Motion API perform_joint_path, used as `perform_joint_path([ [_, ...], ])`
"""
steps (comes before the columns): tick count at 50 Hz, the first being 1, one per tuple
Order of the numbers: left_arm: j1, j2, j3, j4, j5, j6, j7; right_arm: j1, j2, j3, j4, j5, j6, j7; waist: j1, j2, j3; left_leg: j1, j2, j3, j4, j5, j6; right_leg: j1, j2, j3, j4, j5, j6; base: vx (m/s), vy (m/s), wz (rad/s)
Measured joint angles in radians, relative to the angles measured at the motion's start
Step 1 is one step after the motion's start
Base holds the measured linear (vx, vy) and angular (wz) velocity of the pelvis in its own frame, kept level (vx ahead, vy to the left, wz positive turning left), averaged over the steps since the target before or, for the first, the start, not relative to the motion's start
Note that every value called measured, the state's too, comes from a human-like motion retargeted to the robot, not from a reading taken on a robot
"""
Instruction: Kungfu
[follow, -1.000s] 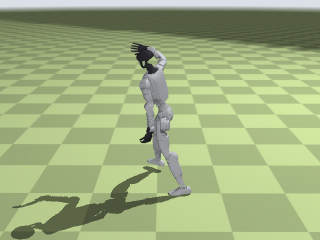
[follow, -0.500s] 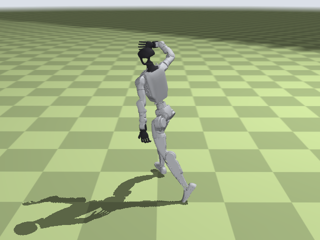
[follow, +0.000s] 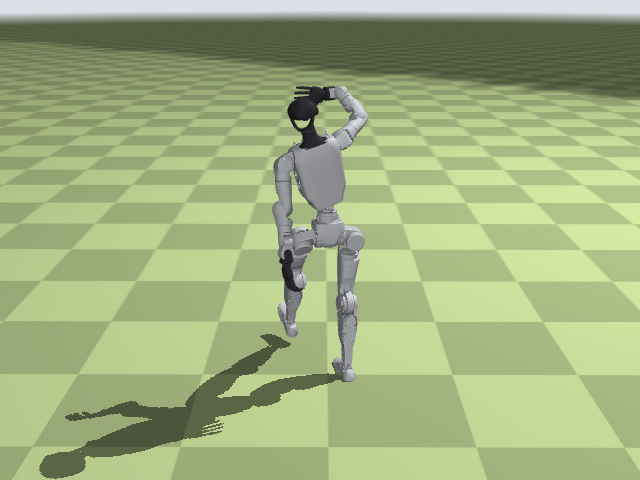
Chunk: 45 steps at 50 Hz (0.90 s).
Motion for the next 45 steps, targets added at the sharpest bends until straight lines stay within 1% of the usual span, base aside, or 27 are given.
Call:
perform_joint_path([
  [3, -0.047, 0.008, -0.026, 0.005, 0.008, 0.030, 0.037, -0.029, 0.033, 0.020, -0.006, 0.000, -0.008, -0.005, 0.031, 0.022, 0.010, 0.009, 0.023, 0.012, -0.088, -0.003, -0.053, 0.075, 0.020, 0.034, 0.015, -0.036, -0.005, 0.75, 0.02, -1.51],
  [5, -0.098, 0.021, -0.066, 0.003, -0.003, 0.063, 0.057, -0.047, 0.053, 0.034, -0.013, 0.001, -0.013, -0.008, 0.049, 0.037, 0.009, 0.003, 0.028, -0.043, -0.048, 0.013, -0.064, 0.120, 0.022, 0.047, 0.029, -0.065, -0.001, 0.76, 0.13, -1.36],
  [7, -0.169, 0.038, -0.109, -0.015, 0.005, 0.071, 0.109, -0.059, 0.068, 0.044, -0.019, -0.002, -0.018, -0.010, 0.068, 0.049, 0.003, 0.012, 0.017, -0.117, 0.024, 0.044, -0.094, 0.162, 0.012, 0.047, 0.045, -0.087, 0.022, 0.85, 0.20, -1.24],
  [8, -0.207, 0.044, -0.119, -0.029, 0.031, 0.065, 0.146, -0.063, 0.075, 0.049, -0.022, -0.004, -0.022, -0.010, 0.083, 0.050, -0.003, 0.020, 0.011, -0.117, 0.050, 0.076, -0.088, 0.182, -0.001, 0.052, 0.052, -0.092, 0.040, 0.87, 0.24, -1.28],
  [10, -0.309, 0.061, -0.141, -0.056, 0.098, 0.060, 0.225, -0.065, 0.082, 0.053, -0.035, -0.018, -0.032, -0.008, 0.109, 0.038, -0.035, 0.023, -0.001, -0.084, 0.095, 0.187, -0.078, 0.196, -0.029, 0.075, 0.074, -0.088, 0.111, 0.95, 0.32, -1.17],
  [12, -0.443, 0.077, -0.168, -0.088, 0.156, 0.086, 0.281, -0.057, 0.107, 0.059, -0.051, -0.041, -0.030, -0.011, 0.118, 0.004, -0.087, -0.032, -0.055, -0.137, 0.196, 0.242, -0.075, 0.170, -0.085, 0.098, 0.108, -0.047, 0.236, 0.93, 0.40, -0.93],
  [13, -0.527, 0.084, -0.179, -0.108, 0.180, 0.107, 0.295, -0.061, 0.121, 0.068, -0.054, -0.053, -0.022, -0.019, 0.126, -0.008, -0.095, -0.049, -0.083, -0.160, 0.235, 0.240, -0.061, 0.160, -0.107, 0.114, 0.126, -0.017, 0.303, 0.58, 0.18, -0.78],
  [14, -0.621, 0.096, -0.193, -0.136, 0.203, 0.130, 0.312, -0.065, 0.133, 0.066, -0.053, -0.070, -0.014, -0.026, 0.131, -0.005, -0.100, -0.065, -0.072, -0.182, 0.282, 0.210, -0.064, 0.154, -0.088, 0.110, 0.132, 0.018, 0.353, 0.40, -0.07, -0.63],
  [15, -0.721, 0.110, -0.208, -0.167, 0.225, 0.152, 0.331, -0.070, 0.143, 0.059, -0.051, -0.089, -0.005, -0.032, 0.134, 0.005, -0.103, -0.080, -0.040, -0.203, 0.333, 0.167, -0.077, 0.148, -0.048, 0.096, 0.133, 0.056, 0.393, 0.44, -0.51, -0.58],
  [17, -0.903, 0.139, -0.257, -0.246, 0.235, 0.166, 0.399, -0.079, 0.173, 0.052, -0.051, -0.118, 0.016, -0.033, 0.139, 0.014, -0.107, -0.086, 0.080, -0.199, 0.372, 0.118, -0.130, 0.107, 0.033, -0.020, 0.191, 0.074, 0.393, 0.39, -0.78, -0.85],
  [18, -0.993, 0.156, -0.291, -0.286, 0.227, 0.165, 0.431, -0.089, 0.188, 0.057, -0.050, -0.120, 0.025, -0.032, 0.143, 0.023, -0.114, -0.090, 0.117, -0.196, 0.376, 0.108, -0.141, 0.080, 0.042, -0.075, 0.214, 0.092, 0.393, 0.18, -0.38, -1.21],
  [19, -1.093, 0.175, -0.335, -0.318, 0.207, 0.172, 0.461, -0.107, 0.202, 0.065, -0.048, -0.117, 0.032, -0.028, 0.146, 0.032, -0.119, -0.090, 0.137, -0.192, 0.372, 0.103, -0.132, 0.052, 0.021, -0.128, 0.232, 0.109, 0.393, 0.02, 0.11, -1.36],
  [20, -1.198, 0.194, -0.384, -0.346, 0.182, 0.182, 0.491, -0.130, 0.216, 0.076, -0.045, -0.111, 0.038, -0.024, 0.149, 0.042, -0.124, -0.089, 0.148, -0.188, 0.363, 0.100, -0.113, 0.022, -0.016, -0.180, 0.247, 0.126, 0.393, 0.05, 0.60, -1.25],
  [22, -1.371, 0.229, -0.501, -0.414, 0.084, 0.205, 0.514, -0.176, 0.252, 0.094, -0.043, -0.100, 0.046, -0.005, 0.136, 0.058, -0.140, -0.072, 0.129, -0.129, 0.338, 0.088, -0.049, -0.001, -0.142, -0.292, 0.188, 0.240, 0.393, 0.12, 0.83, -1.04],
  [23, -1.443, 0.236, -0.542, -0.449, 0.051, 0.214, 0.519, -0.190, 0.270, 0.106, -0.045, -0.097, 0.049, 0.004, 0.131, 0.058, -0.149, -0.059, 0.113, -0.085, 0.330, 0.078, -0.021, 0.001, -0.215, -0.361, 0.138, 0.329, 0.393, 0.13, 0.71, -0.72],
  [25, -1.584, 0.255, -0.618, -0.520, 0.009, 0.243, 0.508, -0.219, 0.302, 0.130, -0.046, -0.089, 0.058, 0.021, 0.101, 0.036, -0.133, 0.016, 0.040, -0.010, 0.293, 0.058, 0.023, 0.027, -0.337, -0.446, 0.113, 0.426, 0.380, 0.16, 0.52, -0.53],
  [26, -1.647, 0.269, -0.652, -0.564, 0.010, 0.268, 0.487, -0.233, 0.314, 0.133, -0.049, -0.087, 0.061, 0.027, 0.102, 0.040, -0.132, 0.036, 0.054, 0.011, 0.284, 0.048, 0.023, 0.029, -0.351, -0.505, 0.130, 0.418, 0.388, 0.16, 0.28, -0.91],
  [27, -1.705, 0.281, -0.687, -0.607, 0.014, 0.292, 0.466, -0.244, 0.326, 0.138, -0.052, -0.086, 0.066, 0.033, 0.098, 0.044, -0.132, 0.059, 0.063, 0.030, 0.274, 0.038, 0.024, 0.034, -0.364, -0.555, 0.136, 0.417, 0.379, 0.17, 0.14, -1.07],
  [28, -1.752, 0.289, -0.723, -0.645, 0.023, 0.314, 0.443, -0.246, 0.336, 0.145, -0.056, -0.087, 0.073, 0.038, 0.085, 0.048, -0.135, 0.084, 0.061, 0.046, 0.263, 0.028, 0.027, 0.043, -0.377, -0.588, 0.120, 0.427, 0.335, 0.20, 0.11, -0.92],
  [30, -1.828, 0.295, -0.785, -0.716, 0.057, 0.347, 0.405, -0.247, 0.349, 0.159, -0.062, -0.088, 0.098, 0.055, 0.075, 0.048, -0.156, 0.125, 0.072, 0.102, 0.243, 0.010, 0.026, 0.068, -0.409, -0.666, 0.059, 0.453, 0.293, 0.21, 0.05, -1.08],
  [33, -1.912, 0.287, -0.870, -0.828, 0.139, 0.390, 0.317, -0.244, 0.338, 0.162, -0.085, -0.084, 0.202, 0.104, 0.073, 0.050, -0.178, 0.188, 0.105, 0.198, 0.225, -0.011, 0.019, 0.098, -0.441, -0.749, 0.011, 0.449, 0.308, 0.17, -0.04, -1.46],
  [35, -1.932, 0.263, -0.893, -0.891, 0.224, 0.405, 0.260, -0.232, 0.336, 0.142, -0.096, -0.070, 0.292, 0.133, 0.064, 0.055, -0.184, 0.234, 0.122, 0.266, 0.210, -0.019, 0.016, 0.086, -0.472, -0.738, 0.011, 0.453, 0.314, 0.05, -0.12, -1.72],
  [37, -1.933, 0.269, -0.915, -0.957, 0.272, 0.403, 0.199, -0.212, 0.337, 0.117, -0.107, -0.050, 0.338, 0.124, 0.051, 0.070, -0.187, 0.279, 0.137, 0.328, 0.189, -0.015, 0.009, 0.044, -0.507, -0.694, 0.047, 0.456, 0.302, -0.07, -0.12, -1.84],
  [39, -1.922, 0.282, -0.932, -1.011, 0.302, 0.394, 0.162, -0.187, 0.350, 0.087, -0.105, -0.025, 0.360, 0.109, 0.025, 0.099, -0.183, 0.323, 0.153, 0.383, 0.167, -0.008, 0.002, -0.010, -0.536, -0.660, 0.101, 0.457, 0.264, -0.16, -0.15, -1.85],
  [41, -1.898, 0.281, -0.942, -1.043, 0.339, 0.381, 0.141, -0.153, 0.376, 0.052, -0.089, 0.015, 0.373, 0.124, -0.004, 0.132, -0.181, 0.364, 0.175, 0.442, 0.145, 0.001, -0.008, -0.069, -0.564, -0.666, 0.159, 0.445, 0.215, -0.22, -0.20, -1.95],
  [43, -1.867, 0.276, -0.949, -1.049, 0.390, 0.362, 0.103, -0.116, 0.404, 0.018, -0.079, 0.038, 0.355, 0.138, -0.033, 0.164, -0.181, 0.402, 0.198, 0.510, 0.123, 0.014, -0.020, -0.117, -0.596, -0.725, 0.199, 0.417, 0.163, -0.29, -0.25, -2.08],
  [45, -1.830, 0.276, -0.956, -1.044, 0.436, 0.353, 0.031, -0.076, 0.431, -0.006, -0.065, 0.040, 0.321, 0.148, -0.058, 0.187, -0.182, 0.434, 0.215, 0.576, 0.103, 0.030, -0.035, -0.157, -0.619, -0.780, 0.216, 0.373, 0.124, -0.35, -0.39, -2.20],
])
